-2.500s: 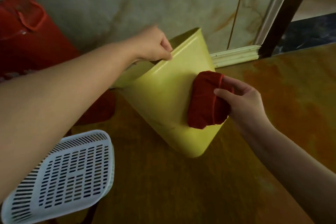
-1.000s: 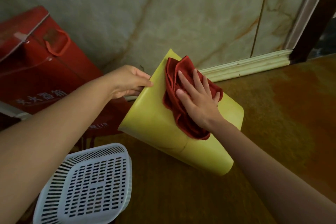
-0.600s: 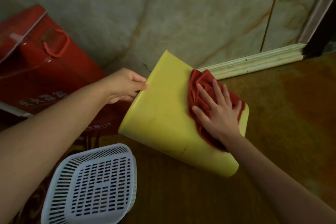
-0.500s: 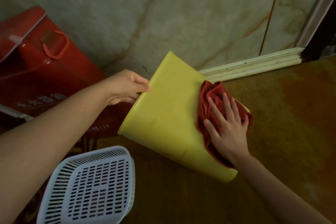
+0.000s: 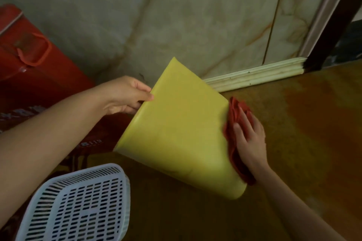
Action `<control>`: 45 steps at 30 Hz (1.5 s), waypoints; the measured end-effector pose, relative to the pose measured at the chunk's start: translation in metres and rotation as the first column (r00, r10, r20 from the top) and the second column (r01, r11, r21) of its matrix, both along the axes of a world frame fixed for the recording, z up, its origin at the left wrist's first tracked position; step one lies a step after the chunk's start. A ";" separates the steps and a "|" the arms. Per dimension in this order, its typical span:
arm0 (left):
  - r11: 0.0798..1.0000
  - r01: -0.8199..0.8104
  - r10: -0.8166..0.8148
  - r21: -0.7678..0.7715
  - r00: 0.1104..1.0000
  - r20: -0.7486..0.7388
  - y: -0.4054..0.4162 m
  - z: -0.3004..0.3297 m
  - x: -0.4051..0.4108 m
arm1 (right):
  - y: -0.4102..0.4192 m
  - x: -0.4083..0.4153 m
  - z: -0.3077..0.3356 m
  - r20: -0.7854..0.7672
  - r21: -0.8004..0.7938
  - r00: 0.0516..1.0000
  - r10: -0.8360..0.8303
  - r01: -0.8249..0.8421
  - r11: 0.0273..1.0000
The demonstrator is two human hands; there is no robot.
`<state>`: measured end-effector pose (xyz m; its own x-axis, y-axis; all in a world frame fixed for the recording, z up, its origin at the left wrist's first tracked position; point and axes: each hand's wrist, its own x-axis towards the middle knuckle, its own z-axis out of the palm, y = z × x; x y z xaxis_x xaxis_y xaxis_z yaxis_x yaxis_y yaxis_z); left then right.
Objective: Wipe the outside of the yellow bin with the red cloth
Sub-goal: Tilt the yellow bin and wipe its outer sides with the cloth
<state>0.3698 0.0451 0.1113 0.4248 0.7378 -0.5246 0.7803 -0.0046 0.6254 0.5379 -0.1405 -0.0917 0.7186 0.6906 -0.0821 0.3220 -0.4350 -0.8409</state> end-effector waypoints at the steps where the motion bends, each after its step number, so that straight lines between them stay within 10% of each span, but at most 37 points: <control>1: 1.000 0.000 0.000 -0.005 1.000 -0.014 0.002 0.001 0.000 | -0.016 -0.009 -0.005 -0.044 0.026 0.999 0.005 -0.004 1.000; 11: 0.989 0.139 -0.131 -0.055 0.982 0.135 0.003 0.021 0.005 | 0.015 -0.067 0.029 0.487 -0.005 0.820 0.300 -0.340 0.940; 13: 0.927 0.370 -0.366 0.058 0.928 -0.073 0.001 0.020 -0.022 | 0.008 -0.061 0.011 0.546 -0.060 0.773 0.324 -0.350 0.935; 16: 0.854 0.502 -0.465 0.136 0.854 -0.231 -0.008 0.013 -0.057 | 0.015 -0.048 0.001 0.509 -0.006 0.814 0.280 -0.322 0.947; 21: 0.926 0.375 -0.375 0.038 0.927 -0.005 -0.019 0.009 -0.046 | 0.033 -0.010 0.026 -0.001 0.069 0.994 0.108 -0.108 0.992; 32: 0.973 0.230 -0.225 -0.024 0.966 0.130 -0.030 0.025 0.017 | 0.040 -0.060 0.095 0.497 0.249 0.862 0.096 -0.248 0.936; 39: 0.970 0.243 -0.243 0.034 0.938 0.247 -0.014 0.014 0.011 | -0.002 -0.024 -0.004 0.346 0.162 0.937 -0.033 -0.025 0.986; 45: 0.700 0.517 -0.470 0.493 0.853 -0.227 -0.015 -0.024 -0.045 | 0.037 0.006 -0.007 0.105 0.101 0.971 -0.217 0.206 0.973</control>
